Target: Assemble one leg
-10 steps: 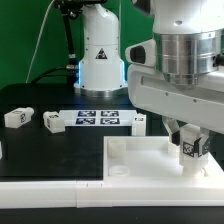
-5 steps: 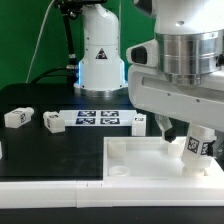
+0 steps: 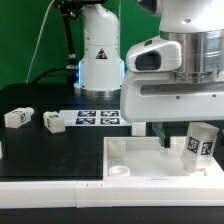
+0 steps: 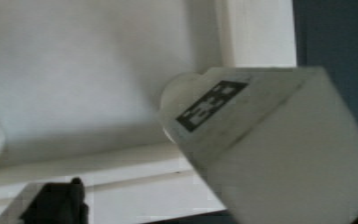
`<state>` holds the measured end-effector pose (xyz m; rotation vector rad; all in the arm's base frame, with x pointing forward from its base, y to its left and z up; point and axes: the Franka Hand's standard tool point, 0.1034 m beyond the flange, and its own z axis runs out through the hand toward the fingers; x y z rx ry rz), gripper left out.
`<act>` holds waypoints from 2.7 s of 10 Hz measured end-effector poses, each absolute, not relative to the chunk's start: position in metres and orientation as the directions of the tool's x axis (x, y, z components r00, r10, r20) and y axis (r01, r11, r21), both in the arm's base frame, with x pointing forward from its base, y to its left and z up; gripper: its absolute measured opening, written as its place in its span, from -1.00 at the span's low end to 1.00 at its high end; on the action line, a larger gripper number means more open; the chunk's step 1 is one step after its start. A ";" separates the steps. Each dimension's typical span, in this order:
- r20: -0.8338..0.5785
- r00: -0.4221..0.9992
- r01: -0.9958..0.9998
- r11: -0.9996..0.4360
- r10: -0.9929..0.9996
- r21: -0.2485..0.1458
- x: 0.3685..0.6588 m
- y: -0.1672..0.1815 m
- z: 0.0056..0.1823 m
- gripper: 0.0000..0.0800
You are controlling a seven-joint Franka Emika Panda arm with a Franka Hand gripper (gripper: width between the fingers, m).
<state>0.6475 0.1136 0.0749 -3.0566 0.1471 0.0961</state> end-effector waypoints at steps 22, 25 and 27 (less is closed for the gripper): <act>-0.015 0.946 0.323 -0.945 0.324 -0.053 0.633 0.123 0.076 -0.27; -0.022 0.981 0.191 -0.980 0.192 -0.053 0.633 0.124 0.076 -0.27; -0.032 0.999 -0.004 -0.999 -0.002 -0.052 0.633 0.125 0.076 -0.27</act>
Offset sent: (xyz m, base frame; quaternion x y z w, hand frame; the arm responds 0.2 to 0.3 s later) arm -0.0074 0.0134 -0.0027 -0.0153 0.0176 -0.1575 0.9872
